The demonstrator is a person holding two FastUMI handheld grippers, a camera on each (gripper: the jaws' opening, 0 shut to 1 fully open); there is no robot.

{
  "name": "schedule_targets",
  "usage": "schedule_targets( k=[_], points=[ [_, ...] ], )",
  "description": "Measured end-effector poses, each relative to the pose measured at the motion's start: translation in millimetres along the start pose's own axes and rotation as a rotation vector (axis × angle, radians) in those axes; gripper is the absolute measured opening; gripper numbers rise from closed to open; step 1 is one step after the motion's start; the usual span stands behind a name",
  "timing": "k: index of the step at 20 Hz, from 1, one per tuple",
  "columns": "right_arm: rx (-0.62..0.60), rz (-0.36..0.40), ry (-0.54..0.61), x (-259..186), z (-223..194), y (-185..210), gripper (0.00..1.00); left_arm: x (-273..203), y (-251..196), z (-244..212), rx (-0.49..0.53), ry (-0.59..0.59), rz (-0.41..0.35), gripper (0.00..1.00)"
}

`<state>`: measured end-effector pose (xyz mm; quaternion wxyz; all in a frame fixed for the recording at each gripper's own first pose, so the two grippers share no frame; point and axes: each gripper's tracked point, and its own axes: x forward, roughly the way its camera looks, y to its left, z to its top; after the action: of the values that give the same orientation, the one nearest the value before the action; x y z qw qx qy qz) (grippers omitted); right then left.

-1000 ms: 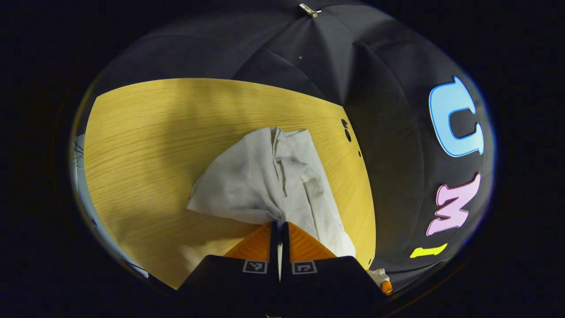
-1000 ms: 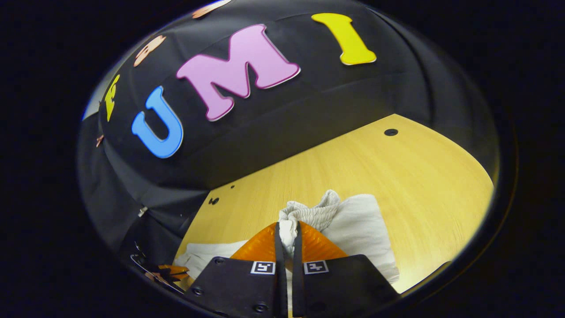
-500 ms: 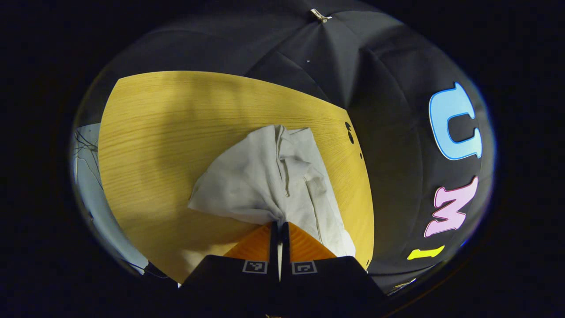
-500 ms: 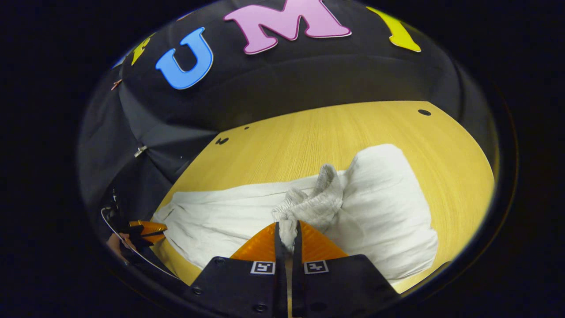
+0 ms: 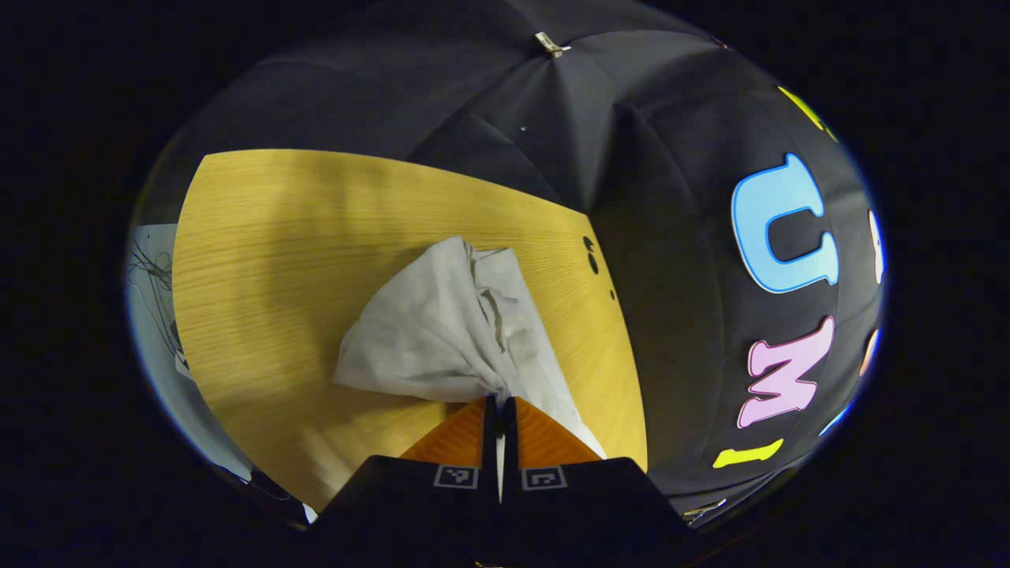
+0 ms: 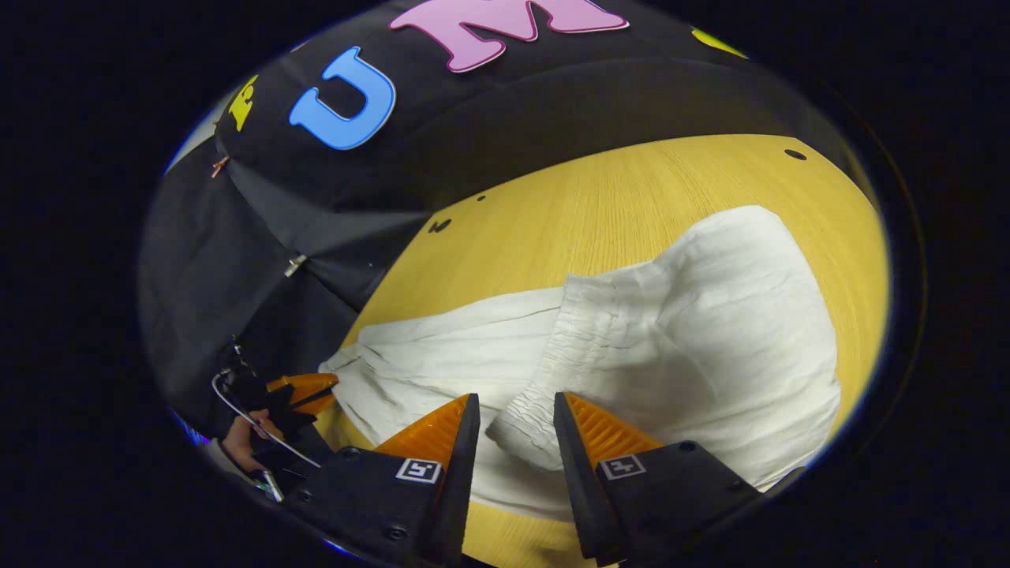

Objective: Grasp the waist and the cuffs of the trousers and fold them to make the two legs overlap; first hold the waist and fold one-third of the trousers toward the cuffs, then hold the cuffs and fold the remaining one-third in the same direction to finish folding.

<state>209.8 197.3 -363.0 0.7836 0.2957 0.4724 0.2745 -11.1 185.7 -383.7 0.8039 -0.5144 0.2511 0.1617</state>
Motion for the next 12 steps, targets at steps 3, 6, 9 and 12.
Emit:
schedule_targets(
  k=[3,6,9,12],
  points=[
    [0.056,0.033,-0.042,-27,15,1,0.60,-3,-29,7,0.004,-0.039,-0.065,0.06],
    [0.054,0.018,-0.076,-56,28,-13,0.60,-6,-55,6,0.057,-0.056,-0.107,0.06],
    [0.053,-0.009,-0.115,-87,45,-35,0.60,-6,-92,-4,0.169,-0.062,-0.148,0.06],
    [0.097,-0.027,-0.160,-114,60,-59,0.60,-3,-130,-27,0.269,-0.046,-0.194,0.05]
  ],
)
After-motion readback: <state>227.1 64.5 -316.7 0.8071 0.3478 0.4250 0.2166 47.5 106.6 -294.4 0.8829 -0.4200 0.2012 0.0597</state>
